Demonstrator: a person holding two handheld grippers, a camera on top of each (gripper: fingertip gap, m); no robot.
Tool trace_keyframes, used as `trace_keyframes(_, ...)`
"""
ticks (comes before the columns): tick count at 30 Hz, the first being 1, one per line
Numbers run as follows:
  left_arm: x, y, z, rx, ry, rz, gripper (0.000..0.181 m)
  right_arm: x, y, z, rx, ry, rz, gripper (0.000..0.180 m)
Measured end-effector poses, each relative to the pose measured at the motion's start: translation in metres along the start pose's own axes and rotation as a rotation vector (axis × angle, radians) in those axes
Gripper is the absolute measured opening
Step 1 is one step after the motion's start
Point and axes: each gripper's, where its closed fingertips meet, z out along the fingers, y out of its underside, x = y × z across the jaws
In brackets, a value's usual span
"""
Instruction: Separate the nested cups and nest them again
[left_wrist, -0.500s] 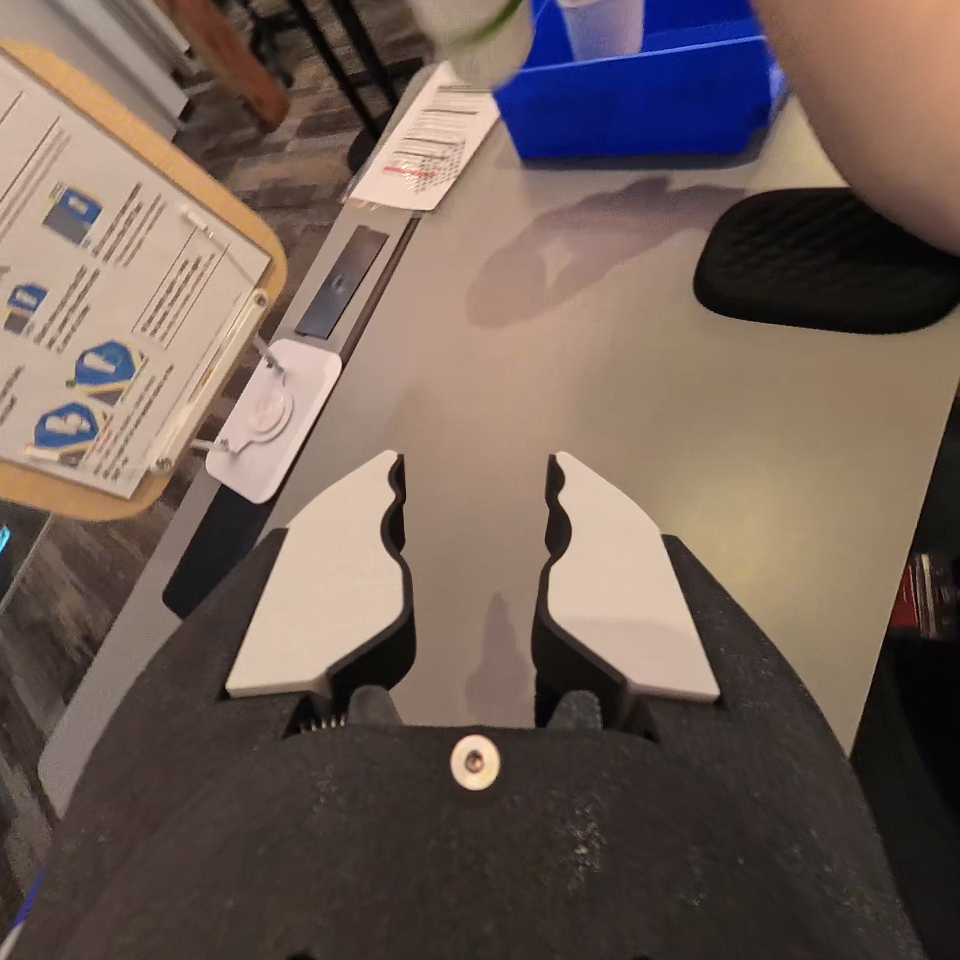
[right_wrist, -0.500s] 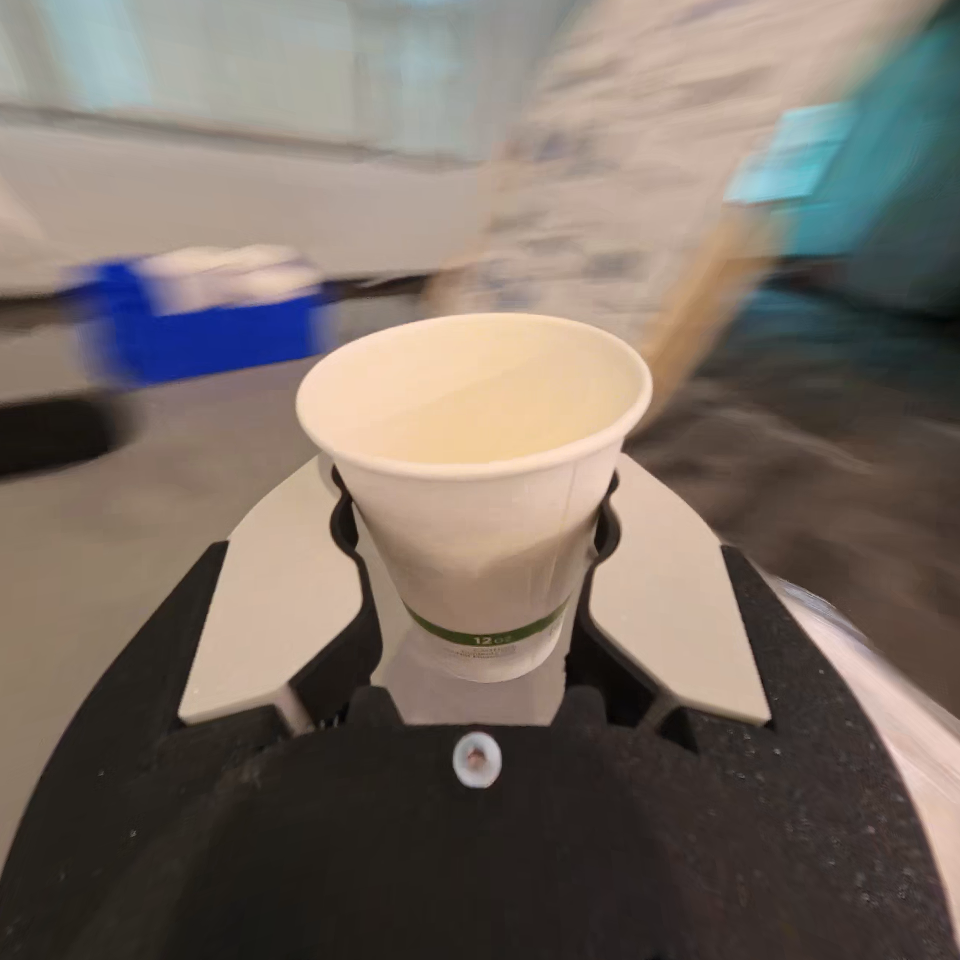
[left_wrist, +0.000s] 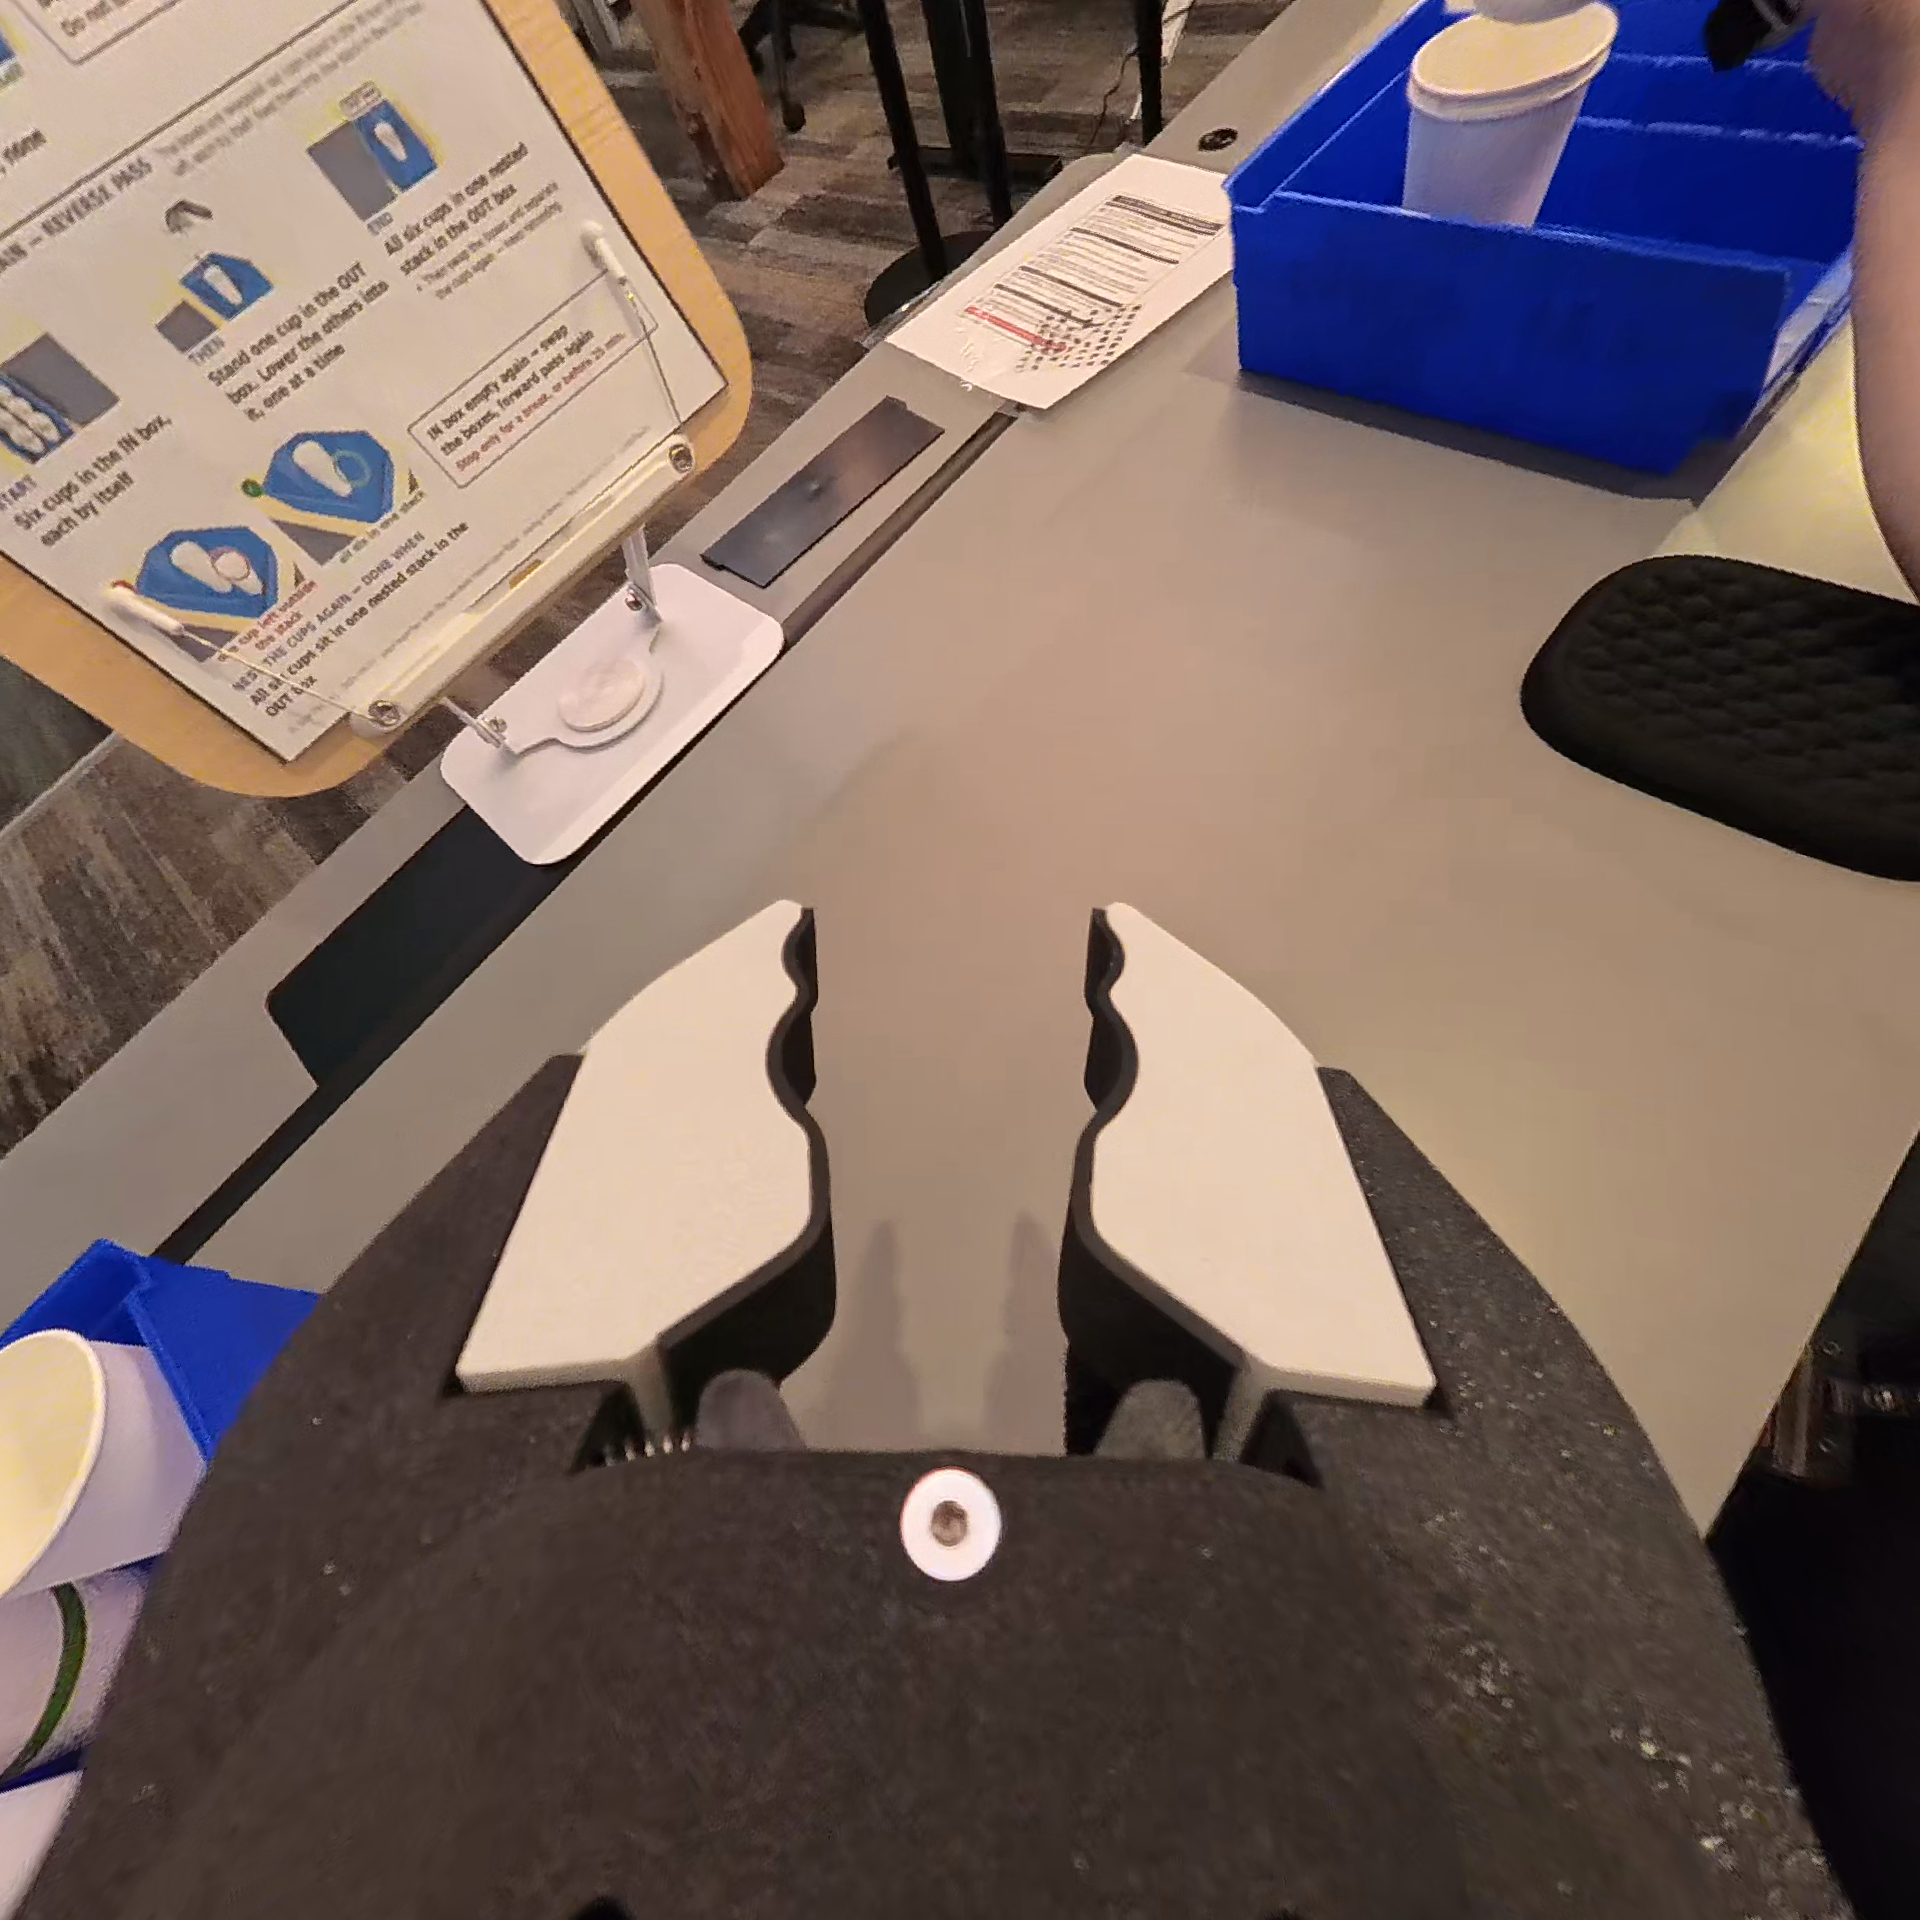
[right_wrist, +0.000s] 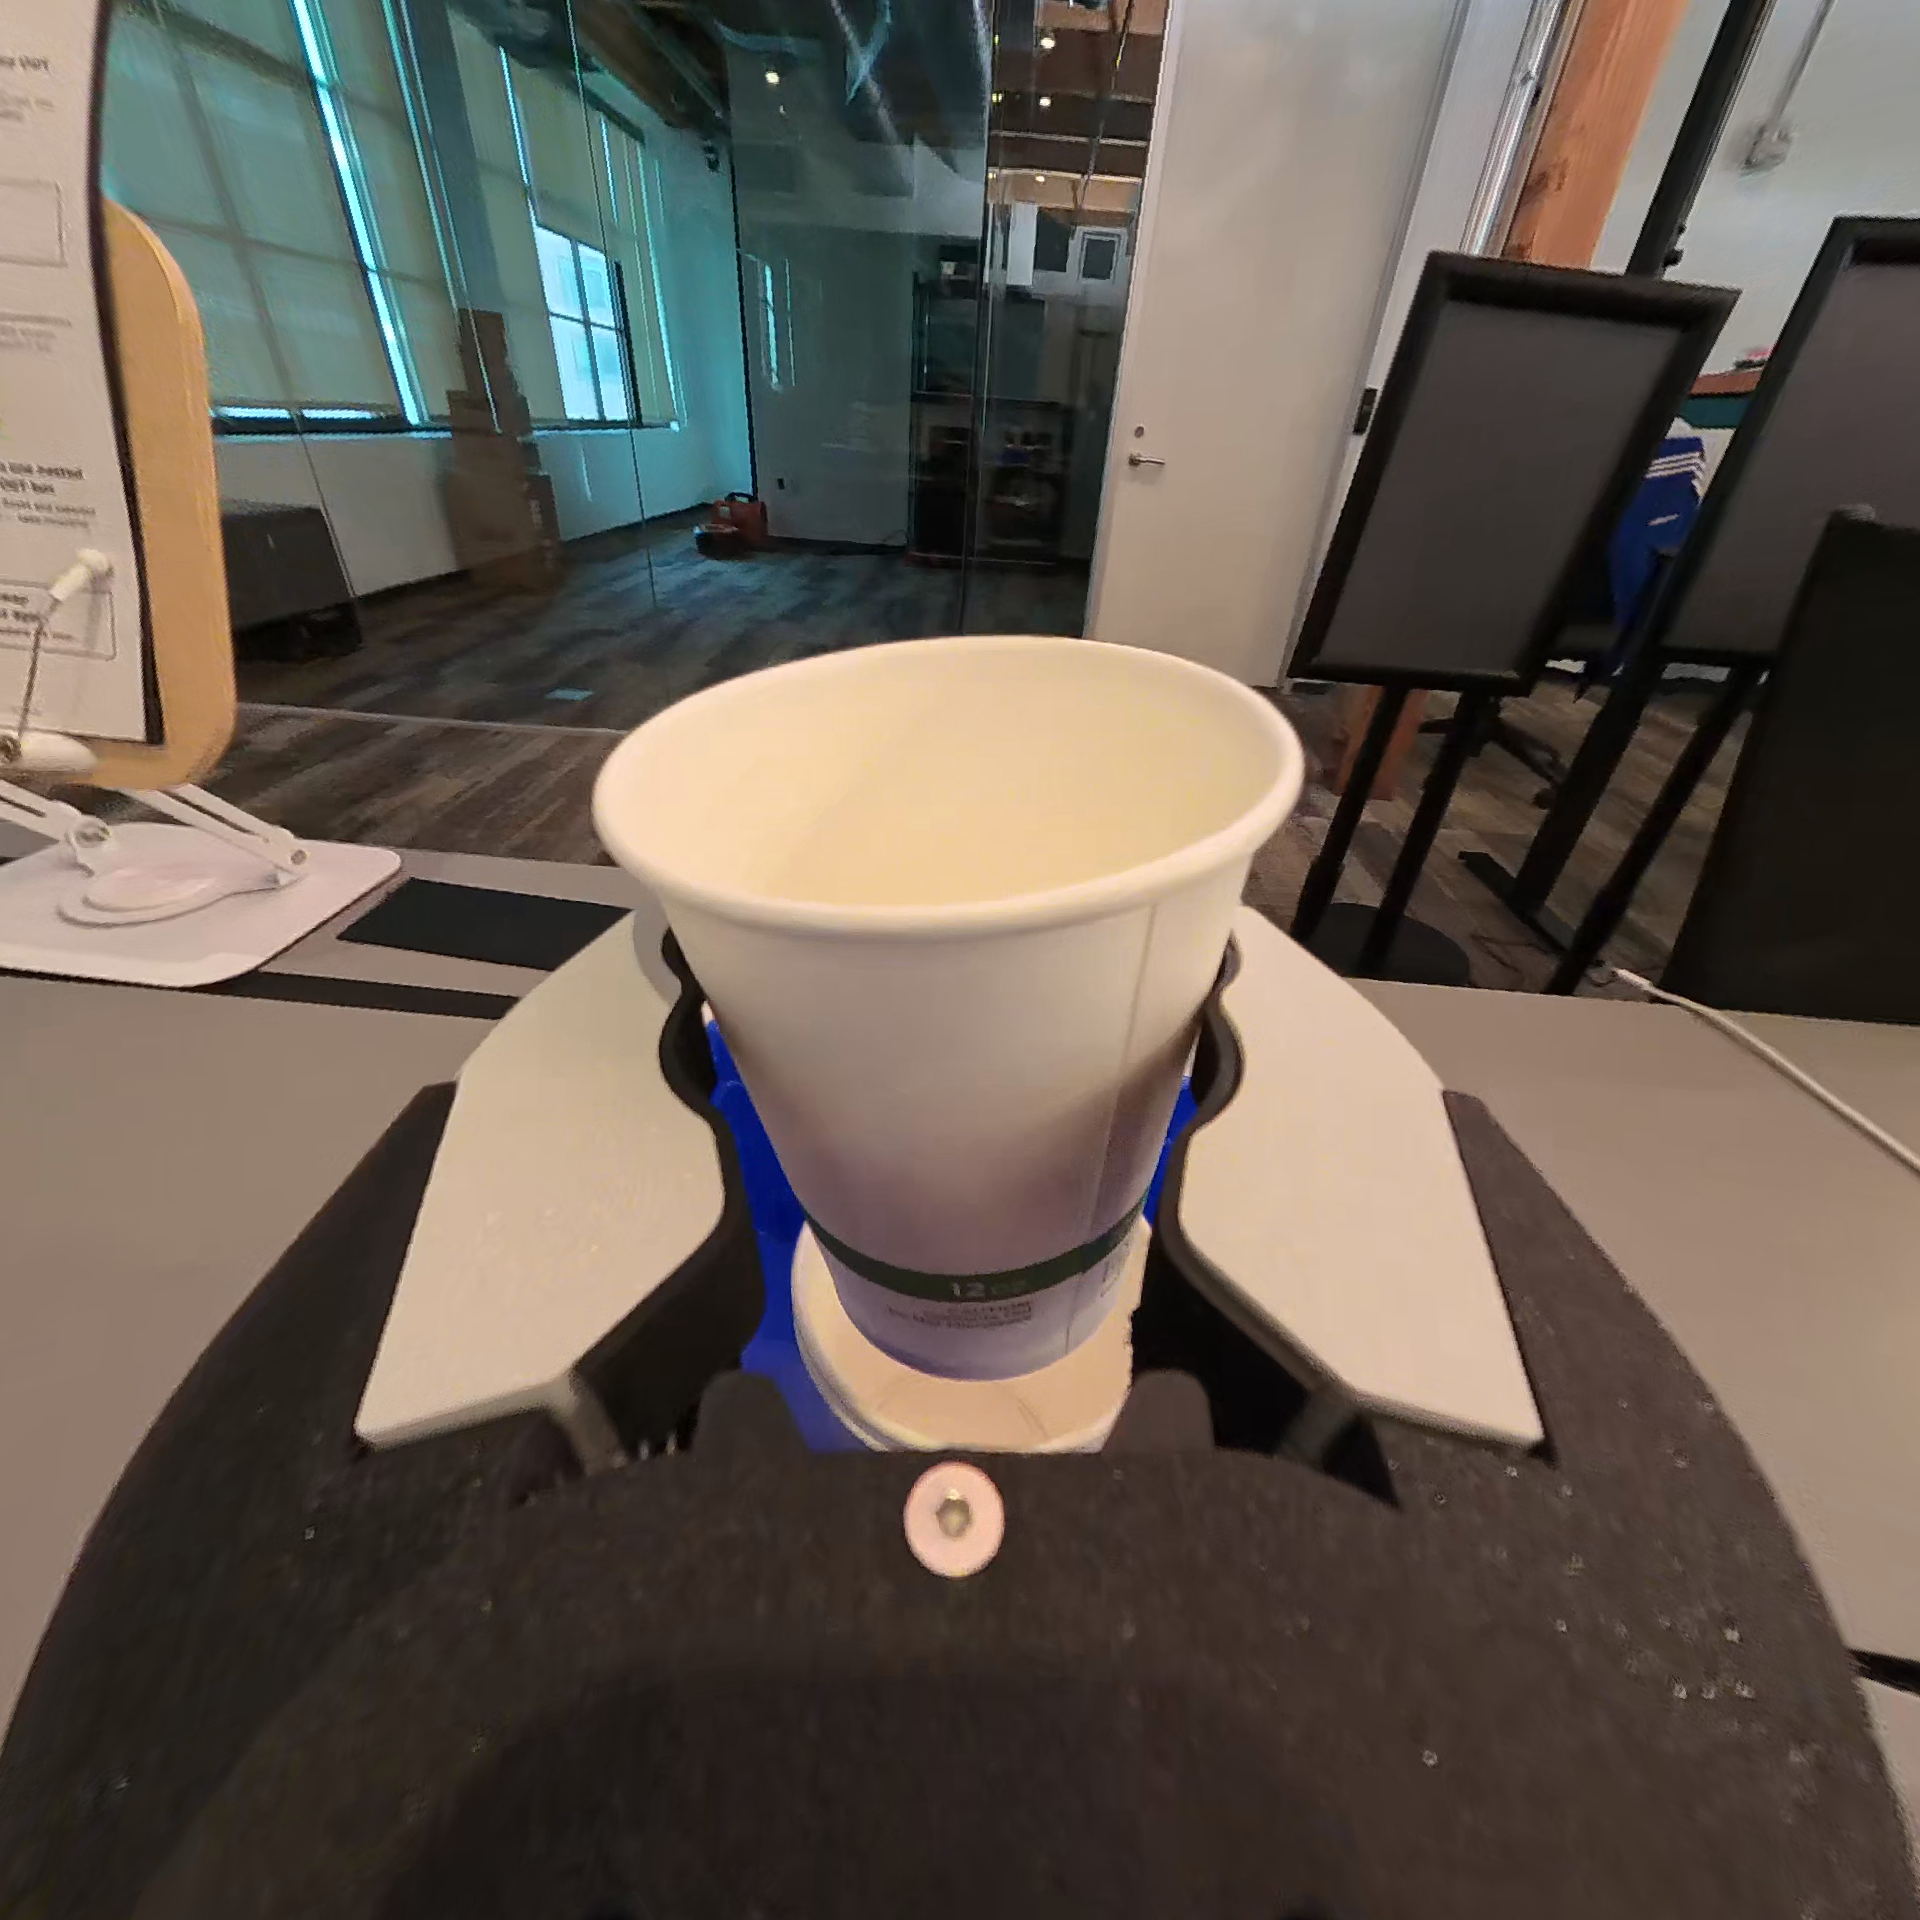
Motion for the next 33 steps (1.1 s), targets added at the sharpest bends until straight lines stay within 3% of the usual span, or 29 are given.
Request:
trace_keyframes(9, -0.002, 0.005, 0.002, -0.019, -0.009, 0.017, 0.049, 0.009, 0.024, 0.012, -0.022, 0.041, 0.039, 0.091)
trace_keyframes(29, 0.010, 0.002, 0.000, -0.034, 0.004, 0.055, 0.048, 0.010, 0.067, 0.013, -0.258, 0.005, 0.052, 0.092)
trace_keyframes(33, 0.011, 0.002, -0.003, -0.051, 0.002, 0.066, 0.048, 0.008, 0.077, 0.008, -0.351, -0.006, 0.028, 0.102)
